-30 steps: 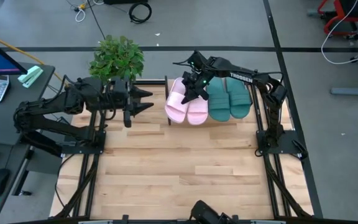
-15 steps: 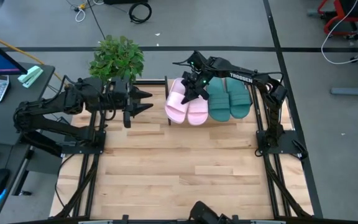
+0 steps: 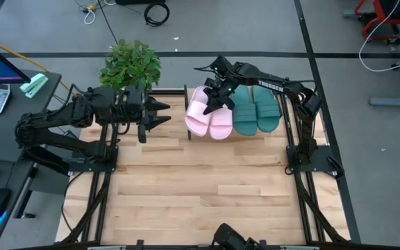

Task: Pick and place slides into the shelf
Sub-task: Put the pink slipper on the shelf

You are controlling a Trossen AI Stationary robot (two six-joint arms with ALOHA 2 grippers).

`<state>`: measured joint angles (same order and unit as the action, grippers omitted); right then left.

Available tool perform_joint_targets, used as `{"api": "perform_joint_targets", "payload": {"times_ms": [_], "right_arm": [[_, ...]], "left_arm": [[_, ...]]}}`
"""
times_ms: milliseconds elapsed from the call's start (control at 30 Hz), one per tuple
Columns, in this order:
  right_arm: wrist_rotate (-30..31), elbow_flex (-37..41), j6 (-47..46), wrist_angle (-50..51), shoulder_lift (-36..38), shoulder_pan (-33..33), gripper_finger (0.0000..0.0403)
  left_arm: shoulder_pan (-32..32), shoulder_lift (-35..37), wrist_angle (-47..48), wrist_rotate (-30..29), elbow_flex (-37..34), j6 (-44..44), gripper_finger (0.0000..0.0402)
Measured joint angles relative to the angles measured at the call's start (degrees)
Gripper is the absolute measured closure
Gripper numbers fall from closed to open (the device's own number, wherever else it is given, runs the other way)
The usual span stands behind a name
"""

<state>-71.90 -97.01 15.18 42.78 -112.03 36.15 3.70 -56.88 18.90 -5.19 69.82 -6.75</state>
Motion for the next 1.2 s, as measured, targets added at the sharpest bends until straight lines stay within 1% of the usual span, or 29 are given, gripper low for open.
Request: {"api": "perform_joint_targets", "payload": {"times_ms": [200, 400, 500, 767, 967, 1100, 1200], "right_arm": [[-0.1, 0.0, 0.0, 0.0, 0.0, -0.4, 0.0395], [-0.2, 0.0, -0.1, -0.1, 0.0, -0.3, 0.0395], [0.7, 0.0, -0.1, -0.4, 0.0, -0.4, 0.0395], [0.8, 0.0, -0.6, -1.5, 0.0, -0.3, 0.0395], [0.7, 0.0, -0.6, -1.7, 0.0, -0.3, 0.0395], [0.7, 0.0, -0.9, -3.8, 0.1, -0.3, 0.0395], [1.1, -0.1, -2.3, -7.1, 0.7, -0.3, 0.0395]], "left_arm": [[0.1, 0.0, 0.1, 0.0, 0.0, 0.0, 0.0211], [0.1, 0.0, 0.6, 0.0, 0.0, 0.1, 0.0207], [0.1, 0.0, 0.8, 0.0, 0.0, 0.1, 0.0205], [0.1, 0.0, 0.7, 0.0, 0.0, 0.1, 0.0214], [0.1, 0.0, 0.7, 0.0, 0.0, 0.1, 0.0212], [0.1, 0.0, 0.7, 0.0, 0.0, 0.6, 0.0215], [0.1, 0.0, 0.7, -0.1, 0.0, 1.3, 0.0216]]}}
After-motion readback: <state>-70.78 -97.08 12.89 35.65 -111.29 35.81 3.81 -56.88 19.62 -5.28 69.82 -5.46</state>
